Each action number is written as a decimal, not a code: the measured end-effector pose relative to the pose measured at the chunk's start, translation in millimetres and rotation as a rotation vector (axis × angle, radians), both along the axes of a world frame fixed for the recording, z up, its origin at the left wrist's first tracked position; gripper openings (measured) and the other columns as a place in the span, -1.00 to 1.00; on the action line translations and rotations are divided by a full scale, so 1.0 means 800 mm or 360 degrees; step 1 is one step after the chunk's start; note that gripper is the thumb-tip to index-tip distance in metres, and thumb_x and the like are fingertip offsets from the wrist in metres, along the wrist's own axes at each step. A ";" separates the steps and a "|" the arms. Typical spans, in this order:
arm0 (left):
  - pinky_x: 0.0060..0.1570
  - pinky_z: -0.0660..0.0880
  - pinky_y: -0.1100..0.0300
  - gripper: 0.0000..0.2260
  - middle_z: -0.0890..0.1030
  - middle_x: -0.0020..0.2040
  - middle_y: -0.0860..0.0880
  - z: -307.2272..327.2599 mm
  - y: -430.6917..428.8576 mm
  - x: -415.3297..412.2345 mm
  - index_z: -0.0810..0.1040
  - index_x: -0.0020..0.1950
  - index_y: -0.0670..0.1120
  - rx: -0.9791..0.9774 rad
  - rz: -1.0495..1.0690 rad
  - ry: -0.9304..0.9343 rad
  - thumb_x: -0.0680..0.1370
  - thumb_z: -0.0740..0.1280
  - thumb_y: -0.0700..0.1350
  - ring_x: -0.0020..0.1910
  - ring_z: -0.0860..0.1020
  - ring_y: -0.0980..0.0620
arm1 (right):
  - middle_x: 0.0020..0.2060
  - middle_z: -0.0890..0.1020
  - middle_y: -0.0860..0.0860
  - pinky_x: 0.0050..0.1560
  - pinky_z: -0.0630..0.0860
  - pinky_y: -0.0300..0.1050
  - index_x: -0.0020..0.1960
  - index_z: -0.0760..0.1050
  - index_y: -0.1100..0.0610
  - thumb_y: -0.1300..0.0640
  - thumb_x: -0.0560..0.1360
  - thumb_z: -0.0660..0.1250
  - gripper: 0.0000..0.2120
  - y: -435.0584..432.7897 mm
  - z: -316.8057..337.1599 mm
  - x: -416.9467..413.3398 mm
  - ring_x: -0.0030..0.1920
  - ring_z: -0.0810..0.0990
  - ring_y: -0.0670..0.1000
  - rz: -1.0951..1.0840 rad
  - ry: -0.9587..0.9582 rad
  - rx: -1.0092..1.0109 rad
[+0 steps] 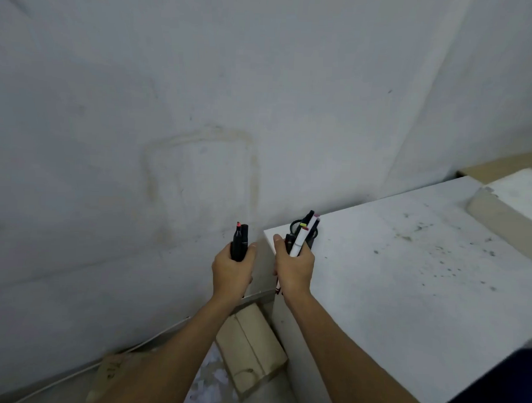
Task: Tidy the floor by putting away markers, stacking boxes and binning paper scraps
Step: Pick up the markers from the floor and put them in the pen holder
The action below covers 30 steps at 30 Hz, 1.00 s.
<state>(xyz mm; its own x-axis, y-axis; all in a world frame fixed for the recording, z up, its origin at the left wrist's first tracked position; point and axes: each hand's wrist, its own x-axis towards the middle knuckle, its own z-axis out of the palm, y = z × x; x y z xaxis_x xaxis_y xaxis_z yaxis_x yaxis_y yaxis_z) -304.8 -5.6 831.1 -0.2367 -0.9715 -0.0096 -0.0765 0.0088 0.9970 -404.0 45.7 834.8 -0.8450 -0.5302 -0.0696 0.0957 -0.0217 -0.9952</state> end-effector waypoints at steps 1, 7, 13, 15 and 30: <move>-0.53 0.44 0.26 -0.74 0.47 -0.40 -0.09 0.004 0.001 -0.008 0.45 -0.28 -0.10 0.0003 -0.0003 0.0005 0.52 0.42 -0.03 -0.49 0.44 0.03 | -0.38 0.55 0.05 -0.47 0.48 -0.22 -0.15 0.54 0.09 0.02 0.49 0.47 -0.82 0.005 0.002 -0.010 -0.44 0.50 -0.04 -0.0014 -0.0006 0.0005; -0.51 0.50 0.22 -0.73 0.47 -0.41 -0.10 0.012 -0.005 -0.047 0.48 -0.23 -0.15 0.0017 -0.0049 0.0011 0.52 0.42 0.00 -0.53 0.43 0.05 | -0.25 0.65 0.11 -0.42 0.54 -0.16 0.03 0.58 0.11 0.02 0.50 0.45 -0.80 0.013 0.000 -0.051 -0.40 0.55 0.01 -0.0071 -0.0046 0.0035; -0.43 0.52 0.12 -0.75 0.47 -0.43 -0.05 -0.009 -0.043 -0.099 0.50 -0.20 -0.13 0.0074 -0.0109 -0.0033 0.52 0.41 0.01 -0.51 0.44 0.05 | -0.40 0.60 0.05 -0.46 0.50 -0.22 -0.04 0.57 0.10 0.01 0.50 0.44 -0.83 -0.014 -0.020 -0.102 -0.50 0.52 -0.03 -0.0129 -0.0080 0.0083; -0.40 0.51 0.08 -0.73 0.46 -0.44 -0.06 -0.016 -0.058 -0.114 0.48 -0.21 -0.14 0.0108 -0.0133 -0.0038 0.52 0.41 0.02 -0.49 0.44 0.02 | -0.42 0.58 0.04 -0.45 0.51 -0.21 -0.06 0.56 0.12 0.00 0.50 0.44 -0.82 -0.024 -0.026 -0.119 -0.52 0.51 -0.04 -0.0181 -0.0111 0.0088; -0.34 0.52 0.31 -0.80 0.58 -0.33 0.02 -0.043 -0.134 -0.221 0.55 -0.17 -0.01 0.0212 -0.0113 0.0036 0.49 0.44 0.09 -0.40 0.58 0.15 | -0.39 0.63 -0.02 -0.30 0.57 -0.21 -0.18 0.49 0.08 -0.09 0.46 0.42 -0.75 -0.125 -0.049 -0.233 -0.40 0.64 -0.03 -0.0495 -0.0078 0.0043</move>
<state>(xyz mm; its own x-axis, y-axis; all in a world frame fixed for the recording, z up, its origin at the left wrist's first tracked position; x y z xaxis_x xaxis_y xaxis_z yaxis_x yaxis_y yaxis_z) -481.3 -112.4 796.5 -0.3065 -0.9428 -0.1309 -0.0579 -0.1188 0.9912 -590.6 -54.7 795.9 -0.9616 -0.2444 -0.1251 0.1366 -0.0308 -0.9901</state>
